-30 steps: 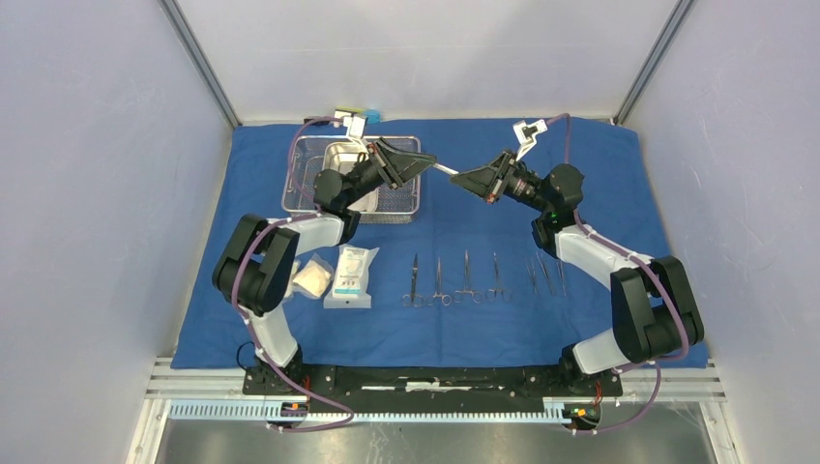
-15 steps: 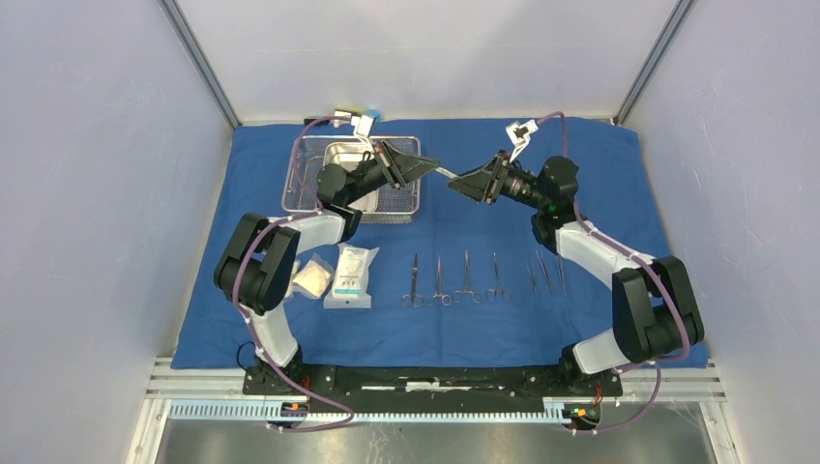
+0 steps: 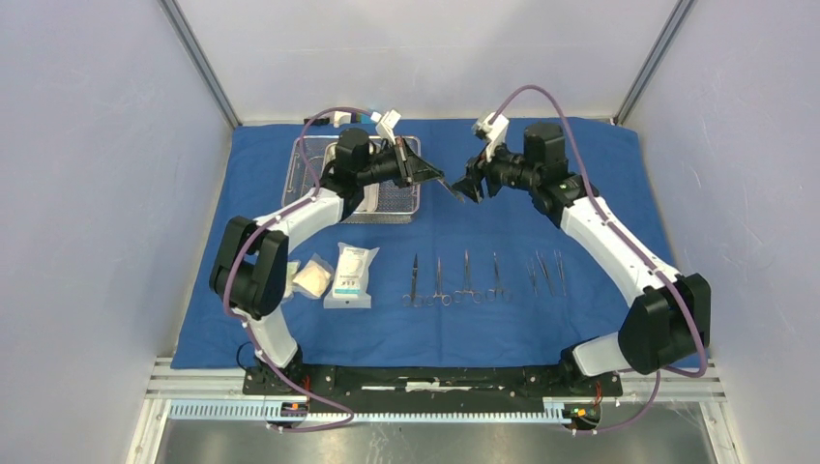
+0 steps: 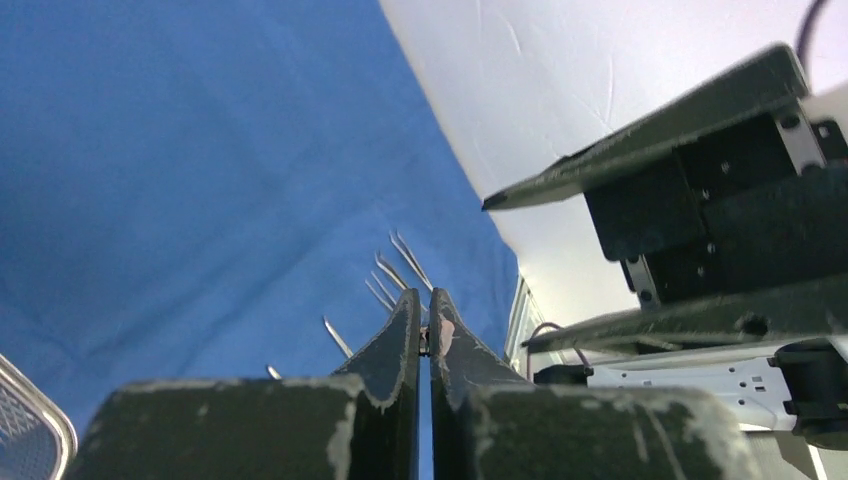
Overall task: Open and lay out the surgical kit
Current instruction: Place the medical item in the surgical kit.
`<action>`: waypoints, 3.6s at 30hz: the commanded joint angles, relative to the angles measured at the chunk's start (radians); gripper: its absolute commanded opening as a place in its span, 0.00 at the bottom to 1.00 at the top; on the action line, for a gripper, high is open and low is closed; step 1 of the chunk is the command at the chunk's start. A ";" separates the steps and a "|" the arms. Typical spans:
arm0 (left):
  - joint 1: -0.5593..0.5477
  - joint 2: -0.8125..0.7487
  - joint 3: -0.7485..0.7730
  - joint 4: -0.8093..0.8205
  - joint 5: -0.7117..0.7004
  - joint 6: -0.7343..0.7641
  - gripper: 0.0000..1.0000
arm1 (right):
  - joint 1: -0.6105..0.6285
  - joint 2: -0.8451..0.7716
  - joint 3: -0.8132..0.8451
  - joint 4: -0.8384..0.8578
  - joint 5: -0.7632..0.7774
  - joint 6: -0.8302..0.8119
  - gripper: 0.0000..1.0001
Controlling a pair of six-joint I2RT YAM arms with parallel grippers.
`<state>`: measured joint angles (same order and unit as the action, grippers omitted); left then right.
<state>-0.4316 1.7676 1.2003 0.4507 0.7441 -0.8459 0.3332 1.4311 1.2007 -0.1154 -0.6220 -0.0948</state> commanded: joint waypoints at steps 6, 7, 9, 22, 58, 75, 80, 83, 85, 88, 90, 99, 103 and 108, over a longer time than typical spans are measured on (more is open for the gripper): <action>-0.046 0.018 0.072 -0.222 0.008 0.050 0.02 | 0.145 -0.018 0.004 -0.232 0.251 -0.261 0.64; -0.051 0.018 0.073 -0.222 0.005 0.050 0.02 | 0.154 -0.009 0.009 -0.238 0.265 -0.262 0.64; -0.060 0.020 0.073 -0.227 0.003 0.050 0.02 | 0.168 0.011 0.023 -0.257 0.291 -0.268 0.63; -0.068 0.014 0.033 -0.116 0.048 0.047 0.02 | 0.173 0.032 0.007 -0.239 0.278 -0.240 0.55; -0.070 0.018 0.001 -0.028 0.066 0.043 0.02 | 0.165 0.070 -0.009 -0.204 0.183 -0.191 0.17; -0.067 0.039 0.057 -0.072 0.067 0.093 0.47 | 0.162 0.025 -0.069 -0.179 0.211 -0.178 0.00; -0.057 0.019 0.065 -0.103 0.062 0.128 0.54 | 0.149 0.011 -0.088 -0.175 0.236 -0.175 0.00; -0.042 0.001 0.064 -0.139 0.037 0.169 0.59 | 0.128 -0.011 -0.107 -0.175 0.244 -0.175 0.00; -0.029 -0.017 0.062 -0.164 0.013 0.204 0.62 | 0.104 -0.033 -0.127 -0.180 0.253 -0.179 0.00; -0.007 -0.046 0.067 -0.237 -0.052 0.288 0.64 | 0.049 -0.061 -0.155 -0.223 0.287 -0.193 0.00; -0.002 -0.072 0.076 -0.304 -0.109 0.376 0.67 | -0.001 -0.081 -0.180 -0.266 0.304 -0.201 0.00; -0.001 -0.141 0.073 -0.498 -0.298 0.572 0.76 | -0.264 -0.219 -0.375 -0.398 0.426 -0.239 0.00; -0.001 -0.147 0.070 -0.540 -0.321 0.605 0.82 | -0.395 -0.221 -0.382 -0.468 0.457 -0.250 0.00; -0.001 -0.151 0.061 -0.544 -0.331 0.622 0.89 | -0.554 -0.212 -0.400 -0.499 0.418 -0.265 0.00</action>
<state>-0.4294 1.6527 1.2522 -0.0765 0.4454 -0.3000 -0.1333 1.2350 0.8139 -0.5724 -0.1970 -0.3351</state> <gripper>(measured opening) 0.874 0.188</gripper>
